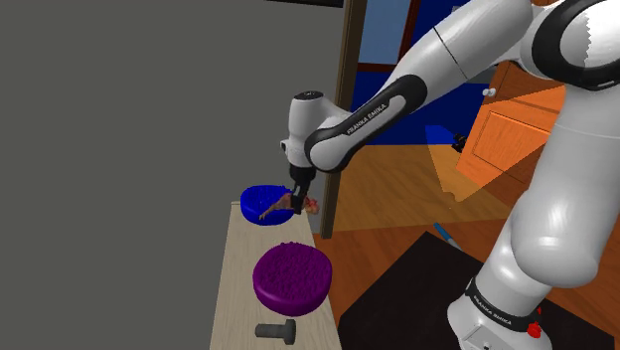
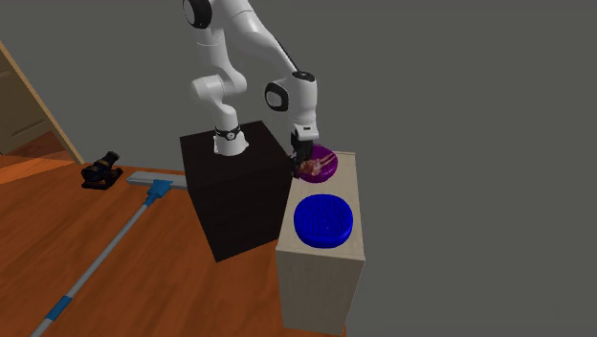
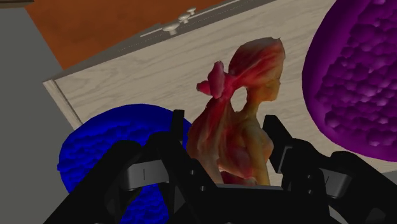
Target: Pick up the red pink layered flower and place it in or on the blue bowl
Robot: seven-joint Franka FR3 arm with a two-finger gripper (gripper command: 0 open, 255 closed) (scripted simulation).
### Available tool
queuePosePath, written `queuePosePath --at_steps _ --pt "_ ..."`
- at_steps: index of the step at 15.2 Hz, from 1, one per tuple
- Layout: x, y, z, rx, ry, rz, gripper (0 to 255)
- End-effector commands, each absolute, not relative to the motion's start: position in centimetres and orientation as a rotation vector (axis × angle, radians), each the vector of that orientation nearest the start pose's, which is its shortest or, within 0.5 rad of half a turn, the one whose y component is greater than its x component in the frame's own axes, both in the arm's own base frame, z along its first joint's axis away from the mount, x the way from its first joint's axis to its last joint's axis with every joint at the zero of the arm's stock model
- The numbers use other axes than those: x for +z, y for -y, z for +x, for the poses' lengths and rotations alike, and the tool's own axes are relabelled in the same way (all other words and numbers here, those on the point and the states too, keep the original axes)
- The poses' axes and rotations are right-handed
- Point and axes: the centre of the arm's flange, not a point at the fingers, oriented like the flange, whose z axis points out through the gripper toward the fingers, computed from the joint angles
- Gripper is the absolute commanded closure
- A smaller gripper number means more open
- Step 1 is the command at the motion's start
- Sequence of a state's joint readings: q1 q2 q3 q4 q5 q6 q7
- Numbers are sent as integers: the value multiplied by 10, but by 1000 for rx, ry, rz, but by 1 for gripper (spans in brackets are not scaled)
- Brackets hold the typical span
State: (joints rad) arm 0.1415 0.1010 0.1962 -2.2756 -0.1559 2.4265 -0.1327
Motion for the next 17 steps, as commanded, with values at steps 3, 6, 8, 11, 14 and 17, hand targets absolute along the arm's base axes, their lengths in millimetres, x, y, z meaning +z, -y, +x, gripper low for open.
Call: queuePosePath --at_steps 3,6,8,11,14,17 --pt "338 -175 503 -98 927 -3083 255" --pt "350 -175 503 -98 927 -3083 255" --pt "350 -166 528 -98 927 -3083 255" --pt "349 -153 565 -98 927 -3083 255" --pt "347 -139 602 -98 927 -3083 255" --pt "346 -126 640 -98 927 -3083 255"
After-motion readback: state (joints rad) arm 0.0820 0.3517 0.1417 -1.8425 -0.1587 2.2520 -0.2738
